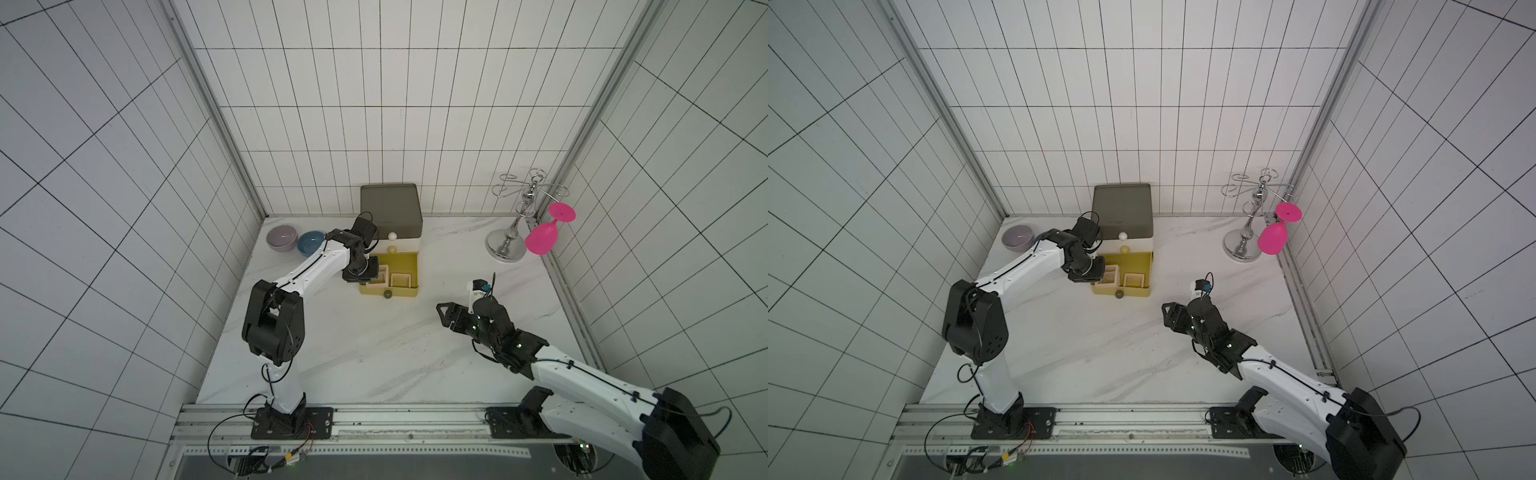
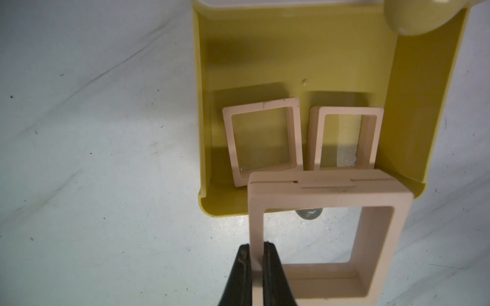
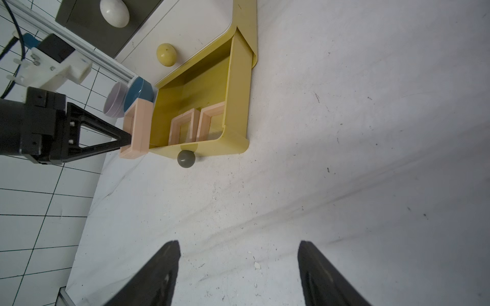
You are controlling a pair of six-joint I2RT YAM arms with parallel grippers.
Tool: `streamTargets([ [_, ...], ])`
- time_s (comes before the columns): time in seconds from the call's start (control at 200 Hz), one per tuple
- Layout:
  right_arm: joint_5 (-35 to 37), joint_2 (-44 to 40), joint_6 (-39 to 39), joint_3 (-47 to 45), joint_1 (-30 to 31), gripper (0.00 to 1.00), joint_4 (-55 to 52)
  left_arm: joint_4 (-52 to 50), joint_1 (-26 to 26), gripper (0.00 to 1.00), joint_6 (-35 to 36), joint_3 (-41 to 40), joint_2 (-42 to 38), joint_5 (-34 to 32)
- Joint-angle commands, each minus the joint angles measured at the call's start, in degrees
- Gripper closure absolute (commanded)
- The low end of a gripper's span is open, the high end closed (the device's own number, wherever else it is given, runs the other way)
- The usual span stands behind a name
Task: Place the brooch boxes into the drawer by color
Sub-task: Place the brooch box in the drawer.
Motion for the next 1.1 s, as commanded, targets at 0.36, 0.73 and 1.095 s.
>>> streamTargets([
  [0.36, 2.4, -1.5, -0.1, -1.2, -0.1, 0.26, -1.8, 1.8, -1.6, 1.00, -0.1, 7.5, 8.1, -2.6],
  [0.73, 1.5, -0.1, -0.5, -0.1, -0.1, 0.26, -2.6, 3.3, -2.8, 0.79, -0.7, 6.2, 10.4, -5.6],
  [1.095, 1.8, -0.6, -1.7, 0.7, 0.6, 0.26, -3.5, 2.6, -3.2, 0.59, -1.5, 7.8, 4.5, -5.1],
])
